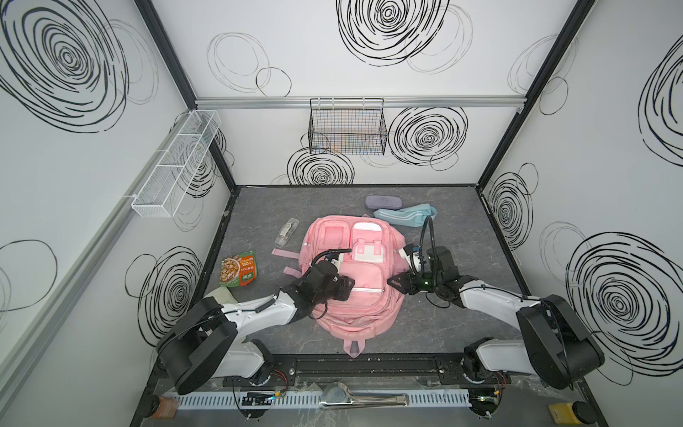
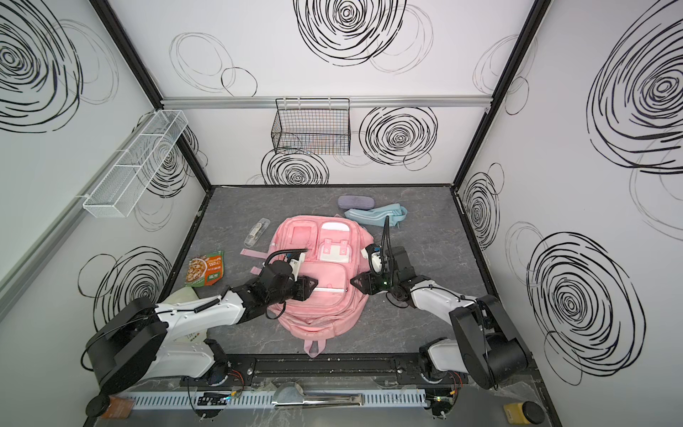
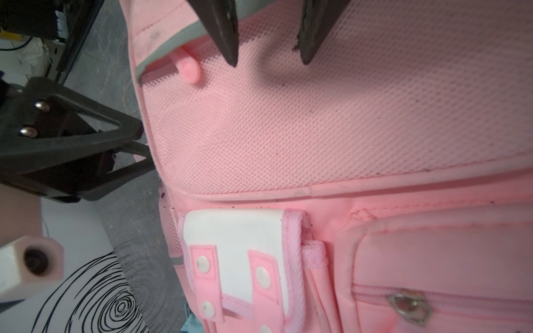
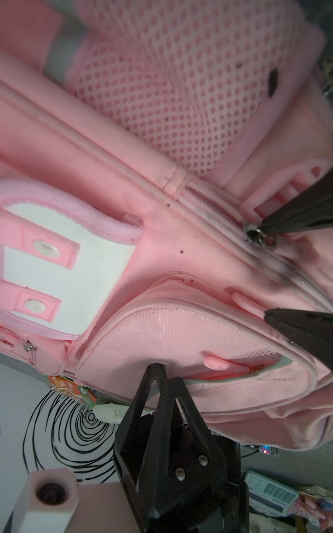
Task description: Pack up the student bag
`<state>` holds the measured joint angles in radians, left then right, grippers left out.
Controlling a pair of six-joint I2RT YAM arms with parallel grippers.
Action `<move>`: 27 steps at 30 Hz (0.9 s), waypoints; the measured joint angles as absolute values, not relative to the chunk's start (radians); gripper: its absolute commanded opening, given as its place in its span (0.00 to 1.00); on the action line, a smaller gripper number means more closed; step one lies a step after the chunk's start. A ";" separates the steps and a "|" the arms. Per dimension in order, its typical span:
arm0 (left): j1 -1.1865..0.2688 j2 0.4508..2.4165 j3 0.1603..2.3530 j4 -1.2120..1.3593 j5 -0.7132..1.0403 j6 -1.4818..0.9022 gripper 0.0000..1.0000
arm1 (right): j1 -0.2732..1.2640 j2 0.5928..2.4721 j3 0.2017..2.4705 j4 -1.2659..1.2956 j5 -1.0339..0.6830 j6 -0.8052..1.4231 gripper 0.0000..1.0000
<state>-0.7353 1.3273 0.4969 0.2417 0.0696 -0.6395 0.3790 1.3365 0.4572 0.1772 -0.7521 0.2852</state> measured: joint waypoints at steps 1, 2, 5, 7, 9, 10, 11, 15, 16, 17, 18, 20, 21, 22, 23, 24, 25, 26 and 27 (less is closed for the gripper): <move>-0.735 1.328 0.497 0.242 0.070 -0.640 0.39 | 0.379 1.340 0.456 0.184 -0.755 0.305 0.52; -0.735 1.328 0.497 0.242 0.070 -0.640 0.39 | 0.379 1.344 0.454 0.193 -0.759 0.323 0.52; -0.735 1.332 0.497 0.243 0.070 -0.640 0.39 | 0.374 1.346 0.427 0.252 -0.780 0.388 0.45; -0.735 1.337 0.497 0.247 0.070 -0.640 0.38 | 0.364 1.349 0.394 0.315 -0.812 0.440 0.39; -0.735 1.341 0.497 0.253 0.070 -0.640 0.38 | 0.352 1.353 0.364 0.376 -0.851 0.479 0.34; -0.735 1.344 0.497 0.257 0.070 -0.640 0.38 | 0.345 1.355 0.350 0.399 -0.876 0.505 0.33; -0.735 1.346 0.497 0.260 0.070 -0.640 0.38 | 0.338 1.357 0.335 0.419 -0.899 0.526 0.32; -0.735 1.352 0.497 0.266 0.071 -0.640 0.38 | 0.300 1.359 0.303 0.447 -0.966 0.570 0.31; -0.735 1.353 0.497 0.268 0.072 -0.640 0.38 | 0.294 1.358 0.303 0.445 -0.969 0.570 0.31; -0.735 1.353 0.497 0.270 0.073 -0.640 0.38 | 0.289 1.355 0.304 0.439 -0.970 0.569 0.32; -0.735 1.354 0.497 0.271 0.075 -0.640 0.38 | 0.284 1.352 0.305 0.431 -0.970 0.566 0.32; -0.735 1.354 0.497 0.272 0.077 -0.640 0.39 | 0.280 1.347 0.306 0.412 -0.969 0.561 0.31; -0.735 1.355 0.497 0.273 0.078 -0.640 0.38 | 0.280 1.347 0.306 0.407 -0.968 0.560 0.31; -0.735 1.357 0.497 0.275 0.078 -0.640 0.38 | 0.280 1.347 0.306 0.402 -0.966 0.558 0.32; -0.735 1.359 0.497 0.278 0.078 -0.640 0.38 | 0.280 1.347 0.307 0.399 -0.965 0.556 0.34; -0.735 1.360 0.497 0.281 0.079 -0.640 0.39 | 0.280 1.347 0.308 0.394 -0.963 0.554 0.35; -0.735 1.361 0.497 0.284 0.079 -0.641 0.38 | 0.280 1.347 0.310 0.392 -0.963 0.551 0.38; -0.735 1.362 0.497 0.288 0.080 -0.641 0.38 | 0.280 1.348 0.313 0.390 -0.962 0.549 0.41; -0.735 1.363 0.497 0.289 0.081 -0.641 0.38 | 0.280 1.348 0.316 0.390 -0.963 0.549 0.43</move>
